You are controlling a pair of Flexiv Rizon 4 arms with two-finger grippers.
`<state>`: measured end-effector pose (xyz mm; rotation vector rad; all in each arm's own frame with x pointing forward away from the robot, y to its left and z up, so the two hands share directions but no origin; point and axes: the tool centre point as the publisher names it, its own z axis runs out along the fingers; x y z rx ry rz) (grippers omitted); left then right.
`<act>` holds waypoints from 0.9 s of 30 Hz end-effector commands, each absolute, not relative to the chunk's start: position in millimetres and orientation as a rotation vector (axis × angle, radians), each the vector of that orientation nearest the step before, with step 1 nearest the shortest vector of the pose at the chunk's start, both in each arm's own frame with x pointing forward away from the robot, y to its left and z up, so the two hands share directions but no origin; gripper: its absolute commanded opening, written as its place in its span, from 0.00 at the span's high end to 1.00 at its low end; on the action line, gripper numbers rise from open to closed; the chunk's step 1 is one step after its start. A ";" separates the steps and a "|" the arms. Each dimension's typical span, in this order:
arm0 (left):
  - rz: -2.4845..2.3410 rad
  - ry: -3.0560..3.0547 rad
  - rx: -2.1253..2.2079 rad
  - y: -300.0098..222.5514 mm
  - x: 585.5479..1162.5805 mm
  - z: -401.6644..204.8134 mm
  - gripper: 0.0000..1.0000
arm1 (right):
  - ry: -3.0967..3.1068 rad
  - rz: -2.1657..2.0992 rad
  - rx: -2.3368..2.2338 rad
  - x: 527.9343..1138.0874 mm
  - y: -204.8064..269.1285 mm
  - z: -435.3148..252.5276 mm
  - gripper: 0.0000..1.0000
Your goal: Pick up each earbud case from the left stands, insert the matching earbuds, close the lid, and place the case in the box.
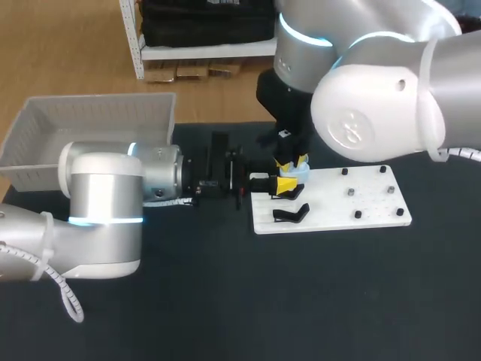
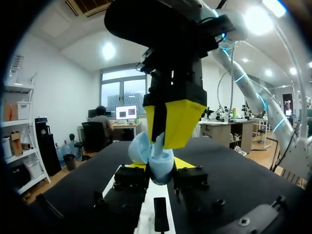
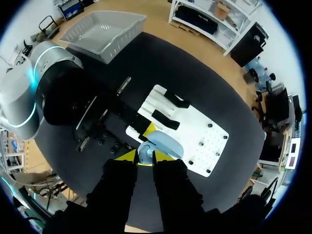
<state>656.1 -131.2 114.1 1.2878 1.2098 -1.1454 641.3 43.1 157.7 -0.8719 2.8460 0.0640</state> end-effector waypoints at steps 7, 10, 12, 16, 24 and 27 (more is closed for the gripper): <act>-1.143 1.207 1.284 -131.9 656.1 114.1 1.00 | 2.843 0.033 -0.888 633.6 47.8 156.5 1.00; -1.143 1.207 1.284 -131.9 656.1 114.1 1.00 | 2.847 0.036 -0.893 633.3 48.3 155.8 1.00; -1.143 1.207 1.284 -131.9 656.1 114.1 1.00 | 2.847 0.037 -0.895 633.1 48.5 155.8 1.00; -1.143 1.207 1.284 -131.9 656.1 114.1 1.00 | 2.845 0.035 -0.898 633.2 49.0 157.0 1.00; -1.143 1.207 1.284 -131.9 656.1 114.1 1.00 | 2.846 0.020 -0.898 634.6 49.3 157.3 1.00; -1.143 1.207 1.284 -131.9 656.1 114.1 1.00 | 2.850 0.010 -0.897 635.4 48.3 156.7 1.00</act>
